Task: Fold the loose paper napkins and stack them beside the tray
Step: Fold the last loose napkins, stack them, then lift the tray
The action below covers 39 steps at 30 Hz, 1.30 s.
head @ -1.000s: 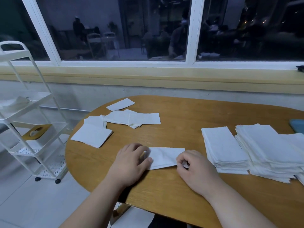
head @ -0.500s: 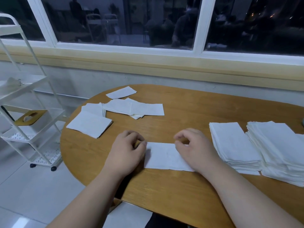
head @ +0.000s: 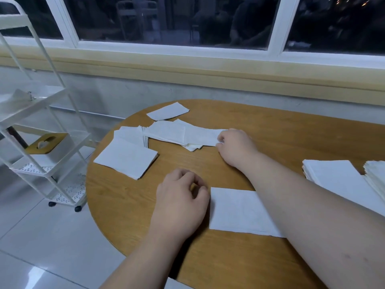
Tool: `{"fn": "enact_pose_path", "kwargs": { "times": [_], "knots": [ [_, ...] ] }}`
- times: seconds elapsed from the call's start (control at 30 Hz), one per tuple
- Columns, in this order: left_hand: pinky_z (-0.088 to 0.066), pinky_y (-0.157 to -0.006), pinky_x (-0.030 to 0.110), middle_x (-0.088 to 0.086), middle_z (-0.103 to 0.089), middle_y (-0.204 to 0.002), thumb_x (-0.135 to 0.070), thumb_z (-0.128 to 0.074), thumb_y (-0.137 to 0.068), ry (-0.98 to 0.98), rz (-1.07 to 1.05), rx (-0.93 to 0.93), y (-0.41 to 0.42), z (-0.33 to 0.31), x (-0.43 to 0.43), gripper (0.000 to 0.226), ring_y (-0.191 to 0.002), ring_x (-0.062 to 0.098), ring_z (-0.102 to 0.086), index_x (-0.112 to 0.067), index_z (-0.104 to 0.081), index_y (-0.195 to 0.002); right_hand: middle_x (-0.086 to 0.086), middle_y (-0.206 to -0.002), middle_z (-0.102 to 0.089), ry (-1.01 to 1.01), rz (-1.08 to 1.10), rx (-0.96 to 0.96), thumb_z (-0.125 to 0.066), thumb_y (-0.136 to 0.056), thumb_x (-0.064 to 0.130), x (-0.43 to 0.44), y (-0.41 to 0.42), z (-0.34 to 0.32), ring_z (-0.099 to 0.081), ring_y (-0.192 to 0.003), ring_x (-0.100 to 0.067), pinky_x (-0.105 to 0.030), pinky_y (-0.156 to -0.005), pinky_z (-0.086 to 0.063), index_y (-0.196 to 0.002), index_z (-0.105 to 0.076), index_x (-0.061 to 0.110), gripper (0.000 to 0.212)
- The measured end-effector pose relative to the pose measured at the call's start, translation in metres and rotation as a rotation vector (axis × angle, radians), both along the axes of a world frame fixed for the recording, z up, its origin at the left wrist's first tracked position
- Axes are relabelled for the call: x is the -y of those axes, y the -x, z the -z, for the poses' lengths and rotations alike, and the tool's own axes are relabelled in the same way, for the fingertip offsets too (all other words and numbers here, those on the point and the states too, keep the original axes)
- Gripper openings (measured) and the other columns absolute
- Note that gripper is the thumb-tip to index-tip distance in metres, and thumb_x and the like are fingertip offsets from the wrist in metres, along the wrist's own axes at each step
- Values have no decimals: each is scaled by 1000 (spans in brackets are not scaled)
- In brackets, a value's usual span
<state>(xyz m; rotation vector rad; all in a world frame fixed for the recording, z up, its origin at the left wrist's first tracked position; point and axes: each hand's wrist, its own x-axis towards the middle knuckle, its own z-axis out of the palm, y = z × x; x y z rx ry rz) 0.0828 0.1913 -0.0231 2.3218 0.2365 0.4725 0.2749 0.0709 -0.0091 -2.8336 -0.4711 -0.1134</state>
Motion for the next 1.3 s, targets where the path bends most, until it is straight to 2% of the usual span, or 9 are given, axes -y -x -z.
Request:
{"fn": "enact_pose_path", "kwargs": {
  "times": [0.17, 0.27, 0.4, 0.53, 0.63, 0.77, 0.97, 1.17, 1.3],
  "knots": [
    [-41, -96, 33, -20, -56, -99, -27, -60, -86, -27, 2, -12, 2, -2, 2, 9, -102, 0, -46, -33, -64, -82, 2, -108, -62, 92, -3, 89, -45, -101, 27, 14, 17, -3, -53, -106, -25, -39, -91, -42, -98, -65, 27, 20],
    [-40, -99, 31, -22, -53, -108, -29, -60, -88, -33, 2, -16, 4, -4, 2, 11, -110, 2, -45, -32, -63, -97, 7, -98, -62, -132, 30, 13, -48, -99, 27, 32, 43, -23, -57, -94, -18, -35, -79, -48, -90, -63, 26, 17],
    [-25, -112, 22, -17, -37, -142, -37, -68, -87, 22, 12, 3, 9, -8, 2, 63, -138, 4, -29, -28, -42, -143, 13, -80, -67, -335, -46, -146, -60, -93, 29, 60, 100, -58, -61, -76, -8, -29, -64, -49, -82, -67, 28, 13],
    [-27, -112, 21, -21, -31, -147, -41, -76, -81, 94, 32, -6, 12, -12, 4, 91, -140, -2, -25, -28, -25, -155, 14, -72, -69, -401, -91, -269, -66, -89, 30, 84, 142, -75, -62, -68, -5, -24, -59, -47, -76, -69, 30, 13],
    [-37, -90, 3, -31, -47, -133, -27, -75, -85, 200, 103, 23, 20, -17, 6, 62, -115, -18, -46, -40, -45, -138, 15, -66, -66, -409, -120, -328, -68, -89, 28, 94, 158, -77, -56, -58, -1, -20, -56, -43, -77, -70, 28, 12],
    [-44, -67, 8, -19, -74, -88, -15, -69, -93, 335, 151, 53, 33, -21, 7, 15, -81, -7, -66, -28, -75, -92, 11, -69, -68, -576, -82, -326, -70, -88, 29, 99, 170, -69, -60, -65, -6, -28, -67, -48, -81, -72, 29, 7],
    [-46, -64, 9, -15, -76, -83, -22, -62, -98, 460, 222, 10, 34, -24, 7, 16, -75, -2, -68, -25, -78, -93, 14, -95, -65, -695, 4, -315, -76, -85, 33, 100, 187, -42, -65, -70, -7, -23, -66, -52, -113, -63, 42, 31],
    [-40, -59, 27, -6, -62, -66, -38, -57, -99, 188, 227, -129, 22, -14, 4, 40, -60, 3, -54, -12, -59, -69, 8, -92, -76, -1023, 176, -264, -68, -90, 14, 106, 179, -37, -72, -80, -13, -36, -77, -57, -112, -64, 29, 27],
    [-33, -57, 25, -17, -53, -57, -42, -59, -96, 33, 197, -111, 15, -8, 6, 44, -62, 2, -49, -14, -52, -64, 3, -85, -72, -928, 217, -224, -67, -89, 21, 109, 171, -20, -69, -73, -15, -41, -74, -55, -115, -61, 34, 29]
  ]
}}
